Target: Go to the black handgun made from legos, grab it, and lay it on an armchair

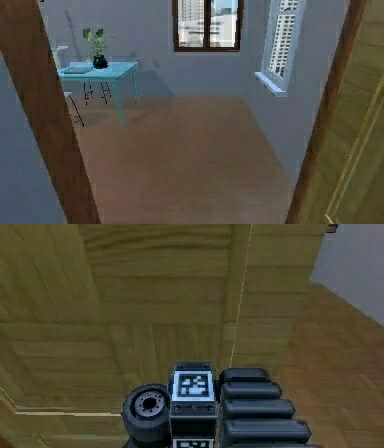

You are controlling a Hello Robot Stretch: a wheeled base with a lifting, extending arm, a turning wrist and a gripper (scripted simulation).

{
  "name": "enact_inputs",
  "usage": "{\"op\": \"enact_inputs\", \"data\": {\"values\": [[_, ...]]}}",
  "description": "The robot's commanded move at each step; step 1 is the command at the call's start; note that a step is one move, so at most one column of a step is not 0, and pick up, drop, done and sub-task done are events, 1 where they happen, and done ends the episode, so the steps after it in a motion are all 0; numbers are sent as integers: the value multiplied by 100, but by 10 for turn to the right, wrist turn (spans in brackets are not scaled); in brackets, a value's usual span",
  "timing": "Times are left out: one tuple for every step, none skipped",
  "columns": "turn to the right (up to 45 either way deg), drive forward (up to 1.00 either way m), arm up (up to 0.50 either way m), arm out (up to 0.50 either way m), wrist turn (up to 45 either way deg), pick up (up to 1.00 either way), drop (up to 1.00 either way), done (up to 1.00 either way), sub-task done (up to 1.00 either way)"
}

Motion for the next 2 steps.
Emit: {"op": "enact_inputs", "data": {"values": [[0, 45, 0, 0, 0, 0, 0, 0, 0], [-210, 0, 0, 0, 0, 0, 0, 0, 0]]}}
